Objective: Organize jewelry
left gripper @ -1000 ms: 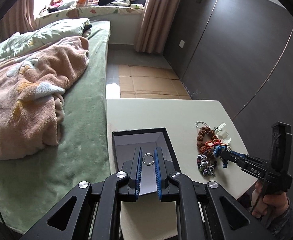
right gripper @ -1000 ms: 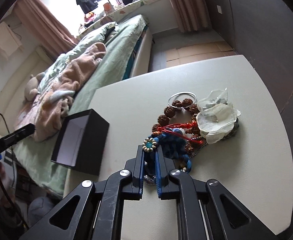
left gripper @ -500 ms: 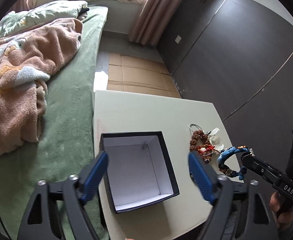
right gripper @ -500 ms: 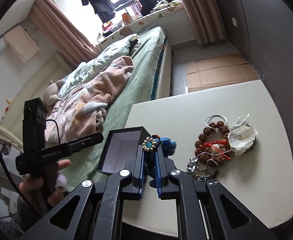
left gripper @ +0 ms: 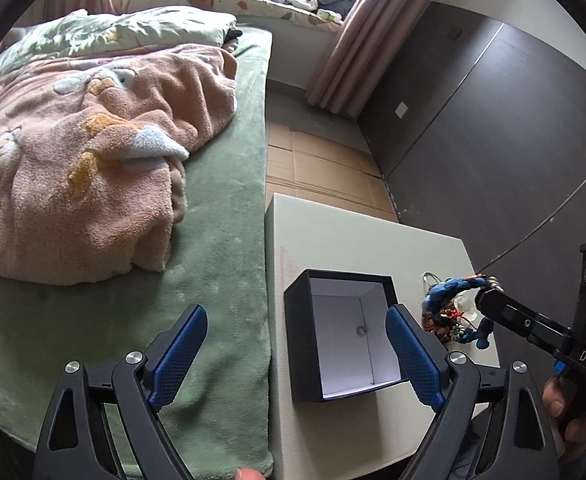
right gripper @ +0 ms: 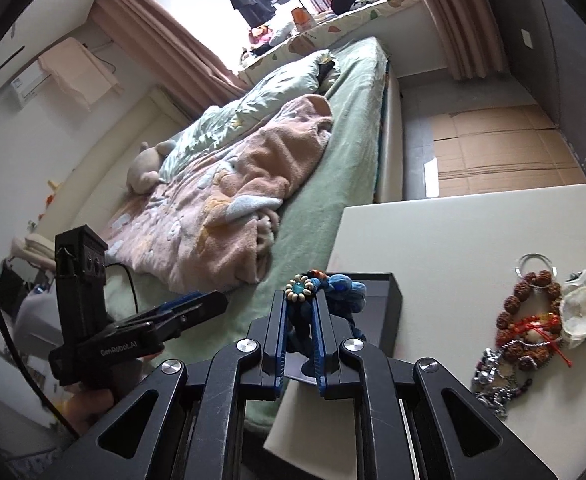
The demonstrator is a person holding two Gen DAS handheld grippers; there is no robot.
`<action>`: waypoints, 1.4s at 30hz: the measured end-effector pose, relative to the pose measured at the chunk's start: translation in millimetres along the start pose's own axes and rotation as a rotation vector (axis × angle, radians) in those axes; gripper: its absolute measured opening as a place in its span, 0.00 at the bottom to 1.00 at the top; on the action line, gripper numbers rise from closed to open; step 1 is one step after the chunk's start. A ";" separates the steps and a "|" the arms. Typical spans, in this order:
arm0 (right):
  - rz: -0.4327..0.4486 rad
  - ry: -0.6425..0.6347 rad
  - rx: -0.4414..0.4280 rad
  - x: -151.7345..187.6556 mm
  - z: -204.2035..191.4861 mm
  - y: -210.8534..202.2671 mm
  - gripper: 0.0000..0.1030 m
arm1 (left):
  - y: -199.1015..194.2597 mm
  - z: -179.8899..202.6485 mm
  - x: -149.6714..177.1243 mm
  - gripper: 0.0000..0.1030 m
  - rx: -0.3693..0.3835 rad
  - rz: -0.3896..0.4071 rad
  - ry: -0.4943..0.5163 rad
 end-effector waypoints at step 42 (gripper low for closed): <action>0.207 0.454 0.214 98.0 190.1 -183.0 0.99 | 46.7 224.9 53.9 1.00 0.109 -0.074 0.593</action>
Point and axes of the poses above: each gripper's, at about its wrist camera, not at the fingertips, and y roughly the way its jaws point, z to its right, x to its underside, the point moved 10 cm from there along y, roughly the way its jaws point, and after that the axes turned 6 degrees about -x, right-handed, at the moved point
